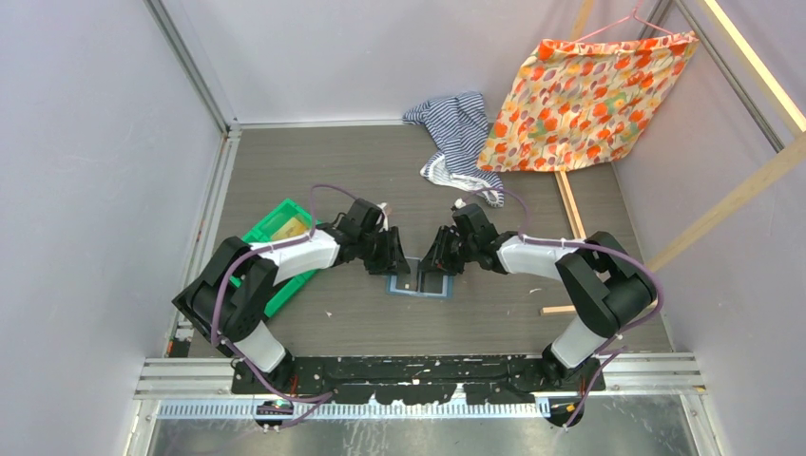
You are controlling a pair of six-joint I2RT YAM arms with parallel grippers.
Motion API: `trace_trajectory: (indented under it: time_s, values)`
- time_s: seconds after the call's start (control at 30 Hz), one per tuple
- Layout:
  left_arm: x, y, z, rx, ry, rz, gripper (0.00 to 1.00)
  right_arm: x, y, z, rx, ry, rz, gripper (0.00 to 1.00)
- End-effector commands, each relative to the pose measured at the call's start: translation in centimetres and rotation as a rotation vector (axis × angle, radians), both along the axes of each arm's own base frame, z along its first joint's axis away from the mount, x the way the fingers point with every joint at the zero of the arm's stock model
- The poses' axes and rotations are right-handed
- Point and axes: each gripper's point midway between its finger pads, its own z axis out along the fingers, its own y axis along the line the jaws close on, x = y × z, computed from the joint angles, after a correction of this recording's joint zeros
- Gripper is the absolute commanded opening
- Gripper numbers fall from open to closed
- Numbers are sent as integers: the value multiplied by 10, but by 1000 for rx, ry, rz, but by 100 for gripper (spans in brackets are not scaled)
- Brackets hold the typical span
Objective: Take the credit cards out of the card holder
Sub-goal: Remove the credit card from the card holder.
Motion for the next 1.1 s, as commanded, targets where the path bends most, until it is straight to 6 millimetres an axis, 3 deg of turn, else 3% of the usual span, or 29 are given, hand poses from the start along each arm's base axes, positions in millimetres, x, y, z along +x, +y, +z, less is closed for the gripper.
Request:
trace_trajectory:
  time_s: [0.0,0.67,1.07]
  values:
    - [2,5,-2,15,-17,5,43,5,1,1,12,-19,-19,32]
    - [0,3,-10,8,-2,-3,42,5,-1,-1,-5,-16,-21,32]
    - [-3,-19,-7,-118,48,-22,22,5,-1,-3,-8,-12,-20,32]
